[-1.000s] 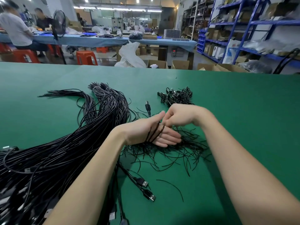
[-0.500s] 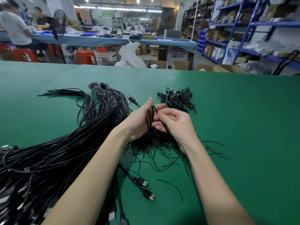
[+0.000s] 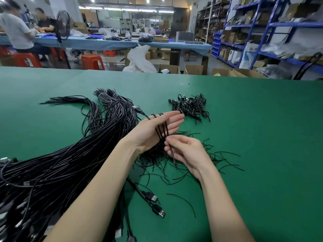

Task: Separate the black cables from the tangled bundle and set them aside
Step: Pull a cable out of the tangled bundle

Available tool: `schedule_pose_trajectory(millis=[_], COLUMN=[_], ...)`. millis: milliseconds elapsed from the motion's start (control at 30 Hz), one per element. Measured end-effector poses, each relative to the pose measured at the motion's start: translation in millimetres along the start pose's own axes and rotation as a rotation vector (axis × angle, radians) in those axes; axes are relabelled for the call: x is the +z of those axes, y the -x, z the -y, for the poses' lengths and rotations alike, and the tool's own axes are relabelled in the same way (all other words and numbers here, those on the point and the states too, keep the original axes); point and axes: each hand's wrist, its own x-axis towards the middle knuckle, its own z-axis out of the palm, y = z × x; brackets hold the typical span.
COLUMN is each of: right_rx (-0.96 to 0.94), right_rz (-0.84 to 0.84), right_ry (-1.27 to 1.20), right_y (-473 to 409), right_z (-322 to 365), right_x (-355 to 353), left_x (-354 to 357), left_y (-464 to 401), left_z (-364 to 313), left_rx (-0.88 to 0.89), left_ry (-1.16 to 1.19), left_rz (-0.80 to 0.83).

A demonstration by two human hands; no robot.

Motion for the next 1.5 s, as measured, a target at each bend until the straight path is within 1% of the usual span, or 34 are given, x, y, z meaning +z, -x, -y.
schedule_pose_trajectory(millis=[67, 133, 200, 300, 367, 433, 500, 567, 633, 767, 800, 1000, 1133, 1267, 1400, 1500], right_rx=[0.023, 0.013, -0.005, -0.062, -0.129, -0.196, -0.257, -0.313, -0.358, -0.377, -0.384, -0.374, -0.325, -0.285, -0.269, -0.262], right_rz=[0.037, 0.034, 0.05, 0.089, 0.106, 0.146, 0.175, 0.129, 0.103, 0.201, 0.198, 0.11, 0.11, 0.094, 0.071, 0.027], right_ry=[-0.001, 0.02, 0.109, 0.298, 0.42, 0.458, 0.439, 0.35, 0.283, 0.451, 0.474, 0.474, 0.434, 0.357, 0.3, 0.279], right_y=[-0.6, -1.7, -2.5, -2.3, -0.7, 1.4, 3.7, 6.3, 9.2, 11.1, 9.0, 1.8, 0.8, 0.9, 1.3, -0.7], right_z=[-0.6, -1.3, -1.4, 1.4, 9.2, 20.4, 33.2, 43.7, 51.3, 50.5, 47.0, 38.1, 36.2, 32.6, 32.0, 30.4], right_x=[-5.3, -8.4, -9.1, -12.4, -15.2, -18.8, -21.7, -20.7, -15.7, 6.5, 9.6, 3.4, -1.1, 3.2, 5.3, 4.0], left_x=[-2.4, -2.3, -0.4, -0.8, -1.1, 0.6, 3.2, 6.0, 10.5, 21.0, 22.9, 16.4, 15.9, 16.7, 16.7, 18.5], left_y=[1.3, 4.2, 7.0, 11.3, 13.2, 14.5, 14.6, 15.7, 16.3, 19.0, 19.7, 19.7, 19.8, 19.8, 18.4, 16.7], left_z=[-3.6, -6.0, -5.3, -3.9, -5.3, -6.3, -6.9, -8.4, -7.9, -2.0, -0.6, -2.7, -4.4, -2.4, -0.1, 1.9], left_rx=[0.021, 0.021, 0.001, -0.021, -0.032, -0.023, -0.013, -0.032, -0.088, -0.2, -0.213, -0.277, -0.278, -0.277, -0.237, -0.181], left_ry=[0.006, -0.022, -0.065, -0.115, -0.152, -0.221, -0.271, -0.33, -0.377, -0.466, -0.484, -0.457, -0.406, -0.385, -0.404, -0.493], left_rz=[0.037, 0.092, 0.111, 0.091, 0.139, 0.164, 0.17, 0.213, 0.28, 0.381, 0.39, 0.388, 0.432, 0.407, 0.348, 0.319])
